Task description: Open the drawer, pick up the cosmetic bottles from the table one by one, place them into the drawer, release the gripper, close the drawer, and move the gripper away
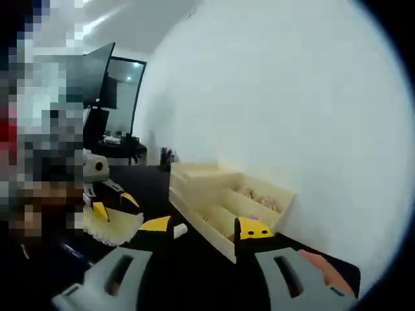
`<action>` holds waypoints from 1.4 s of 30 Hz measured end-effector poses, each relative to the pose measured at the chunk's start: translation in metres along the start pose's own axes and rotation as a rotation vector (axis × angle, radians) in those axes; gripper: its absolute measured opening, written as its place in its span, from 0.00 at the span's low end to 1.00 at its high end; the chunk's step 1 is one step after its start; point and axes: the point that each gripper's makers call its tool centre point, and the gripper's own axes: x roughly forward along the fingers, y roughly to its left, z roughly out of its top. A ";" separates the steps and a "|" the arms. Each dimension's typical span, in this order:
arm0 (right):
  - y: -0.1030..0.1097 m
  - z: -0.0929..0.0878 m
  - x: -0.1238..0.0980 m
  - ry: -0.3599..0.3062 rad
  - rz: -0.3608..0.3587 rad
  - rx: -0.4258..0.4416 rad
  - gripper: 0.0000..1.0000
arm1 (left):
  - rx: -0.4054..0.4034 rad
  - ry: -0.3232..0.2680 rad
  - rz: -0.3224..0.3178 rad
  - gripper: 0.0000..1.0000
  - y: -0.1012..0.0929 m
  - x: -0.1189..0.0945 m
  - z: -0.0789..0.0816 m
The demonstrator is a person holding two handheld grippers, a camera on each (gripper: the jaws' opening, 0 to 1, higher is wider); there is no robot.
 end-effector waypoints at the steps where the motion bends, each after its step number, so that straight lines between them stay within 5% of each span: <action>1: 0.002 0.001 -0.001 0.004 0.006 -0.008 0.33 | 0.000 -0.001 0.001 0.44 0.000 0.000 0.000; 7: 0.027 0.004 -0.011 0.007 0.080 -0.036 0.33 | -0.007 -0.015 0.008 0.44 0.003 -0.002 0.003; 15: 0.054 -0.014 -0.022 0.100 0.111 -0.150 0.34 | 0.014 -0.012 0.016 0.46 -0.003 -0.001 0.006; 24: 0.075 -0.019 -0.031 0.095 0.151 -0.129 0.34 | 0.006 -0.006 0.065 0.57 -0.001 0.001 0.013; 32: 0.113 -0.048 -0.028 0.174 0.252 -0.185 0.34 | 0.053 -0.007 0.106 0.63 0.006 -0.001 0.016; 42: 0.135 -0.083 -0.010 0.269 0.336 -0.208 0.34 | 0.058 -0.020 0.133 0.62 0.012 -0.004 0.020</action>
